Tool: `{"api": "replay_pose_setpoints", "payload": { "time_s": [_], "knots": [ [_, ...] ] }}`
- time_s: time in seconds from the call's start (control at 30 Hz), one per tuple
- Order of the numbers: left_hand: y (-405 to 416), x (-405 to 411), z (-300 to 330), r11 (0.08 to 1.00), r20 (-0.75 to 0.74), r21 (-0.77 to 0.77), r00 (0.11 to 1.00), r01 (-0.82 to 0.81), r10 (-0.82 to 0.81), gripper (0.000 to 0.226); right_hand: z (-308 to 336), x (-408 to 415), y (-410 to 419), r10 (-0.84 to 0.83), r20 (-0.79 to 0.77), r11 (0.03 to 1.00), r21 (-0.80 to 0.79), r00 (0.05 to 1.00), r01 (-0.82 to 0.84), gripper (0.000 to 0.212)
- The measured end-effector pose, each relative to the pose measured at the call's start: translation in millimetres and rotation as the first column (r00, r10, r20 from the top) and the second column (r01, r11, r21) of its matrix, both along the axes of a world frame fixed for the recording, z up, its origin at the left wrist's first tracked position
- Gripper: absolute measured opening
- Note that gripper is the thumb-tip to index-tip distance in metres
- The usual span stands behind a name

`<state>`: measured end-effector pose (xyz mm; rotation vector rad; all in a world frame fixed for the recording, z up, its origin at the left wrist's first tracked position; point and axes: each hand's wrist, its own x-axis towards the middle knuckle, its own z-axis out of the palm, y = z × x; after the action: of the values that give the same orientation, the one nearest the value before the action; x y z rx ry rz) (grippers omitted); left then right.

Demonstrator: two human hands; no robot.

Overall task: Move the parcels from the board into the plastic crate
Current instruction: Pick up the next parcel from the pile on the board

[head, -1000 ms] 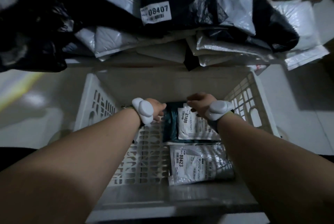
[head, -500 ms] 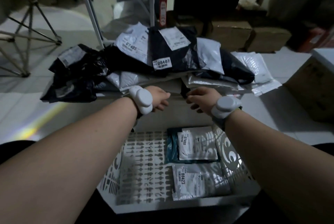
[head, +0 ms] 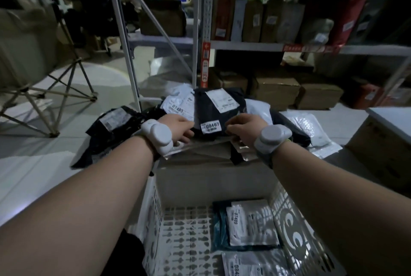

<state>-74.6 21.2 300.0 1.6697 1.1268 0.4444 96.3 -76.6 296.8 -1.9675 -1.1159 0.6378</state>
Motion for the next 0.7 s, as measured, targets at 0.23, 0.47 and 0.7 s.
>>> {"api": "replay_pose_setpoints", "payload": {
  "time_s": [0.23,0.47,0.7],
  "knots": [
    [21.2,6.1,14.0,0.999,0.128,0.039,0.992,-0.025,0.019,0.021,21.8,-4.2,31.1,-0.019,0.088,1.000,-0.008,0.996,0.020,0.008],
    [45.4,15.2,16.5,0.999,0.183,0.038,0.983,-0.016,0.009,0.022,31.1,6.3,61.5,-0.032,0.198,0.991,-0.121,0.980,0.057,0.021],
    [73.1,32.9,4.8,1.000,0.172,0.001,0.985,-0.030,0.029,0.019,34.3,17.4,84.8,-0.123,0.258,0.973,-0.161,0.958,0.168,0.031]
  ]
}}
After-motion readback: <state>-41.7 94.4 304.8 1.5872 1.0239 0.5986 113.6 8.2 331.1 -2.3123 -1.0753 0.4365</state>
